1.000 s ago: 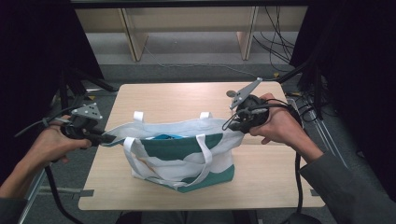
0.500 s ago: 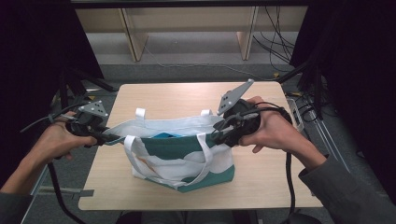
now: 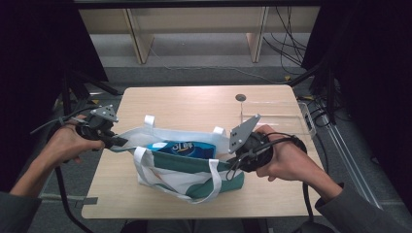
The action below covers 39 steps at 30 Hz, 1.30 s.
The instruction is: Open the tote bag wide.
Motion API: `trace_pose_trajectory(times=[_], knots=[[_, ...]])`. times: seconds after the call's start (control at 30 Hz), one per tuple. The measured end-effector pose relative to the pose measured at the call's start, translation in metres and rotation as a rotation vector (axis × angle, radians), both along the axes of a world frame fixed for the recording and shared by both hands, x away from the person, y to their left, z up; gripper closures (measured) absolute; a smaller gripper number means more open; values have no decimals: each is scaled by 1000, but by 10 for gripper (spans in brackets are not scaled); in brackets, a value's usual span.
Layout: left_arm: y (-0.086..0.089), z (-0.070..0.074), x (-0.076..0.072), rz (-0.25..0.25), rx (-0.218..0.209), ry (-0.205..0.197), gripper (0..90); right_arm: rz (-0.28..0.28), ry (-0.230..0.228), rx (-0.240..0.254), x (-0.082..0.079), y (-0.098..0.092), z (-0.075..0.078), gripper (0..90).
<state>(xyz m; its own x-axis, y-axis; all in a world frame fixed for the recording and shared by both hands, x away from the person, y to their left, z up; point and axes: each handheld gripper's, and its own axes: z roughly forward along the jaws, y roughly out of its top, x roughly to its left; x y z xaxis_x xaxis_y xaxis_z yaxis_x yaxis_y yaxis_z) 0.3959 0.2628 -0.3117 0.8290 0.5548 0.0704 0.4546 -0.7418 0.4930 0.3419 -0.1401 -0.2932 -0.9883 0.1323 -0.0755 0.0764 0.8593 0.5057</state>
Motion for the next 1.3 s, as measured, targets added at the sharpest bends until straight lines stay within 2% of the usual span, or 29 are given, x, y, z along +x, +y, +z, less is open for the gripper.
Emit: trace_pose_trajectory(times=[0.1,0.2,0.23,0.3,0.33,0.37,0.4,0.43,0.5,0.53,0.57,0.6,0.7,0.77,0.83,0.87,0.93,0.97,1.0,1.07,1.17,1.23,1.3], knots=[[-6,-11,-1,-18,22,25,857,-19,45,-12,4,0,-21,888],[-8,-22,-1,-30,30,41,857,-23,45,-20,6,1,-34,887],[-8,-25,-1,-44,40,45,856,-63,74,-24,5,0,-39,887],[-11,-35,-1,-43,39,63,855,-41,50,-33,10,1,-47,887],[-14,-41,-1,-67,80,72,852,-97,89,-39,8,0,-52,887],[-17,-50,-2,-58,96,92,848,-55,65,-50,13,1,-59,887],[-19,-58,-2,-64,117,97,843,-71,73,-64,15,1,-66,887],[-21,-68,-3,-60,127,108,840,-55,71,-70,18,1,-75,887],[-21,-79,-2,-59,117,122,841,-72,109,-84,18,1,-91,886],[-20,-83,-2,-54,103,131,842,-75,117,-86,18,1,-97,886],[-18,-87,-1,-60,86,120,842,-76,130,-88,17,1,-102,885],[-17,-89,-1,-48,75,132,843,-70,123,-80,17,1,-105,882],[-14,-90,0,-47,56,129,846,-82,129,-23,17,-2,-100,812],[-13,-89,0,-47,53,126,846,-90,122,11,18,-8,-90,751],[-13,-90,1,-44,45,126,840,-120,114,63,17,-13,-77,661],[-13,-90,1,-40,46,122,835,-164,116,94,14,-16,-70,641],[-14,-91,2,-34,34,119,828,-151,63,161,16,-20,-56,621],[-15,-92,2,-19,26,126,826,-179,44,178,14,-21,-50,611],[-15,-93,3,-15,15,116,824,-195,-1,194,15,-21,-47,601],[-16,-93,4,-23,21,117,820,-239,-44,192,17,-18,-44,599],[-16,-91,4,-12,6,114,809,-232,-83,193,23,-11,-47,580],[-14,-90,3,-3,-11,110,809,-237,-95,247,27,-12,-42,582],[-14,-90,3,7,-31,116,811,-248,-106,264,29,-14,-36,584]])
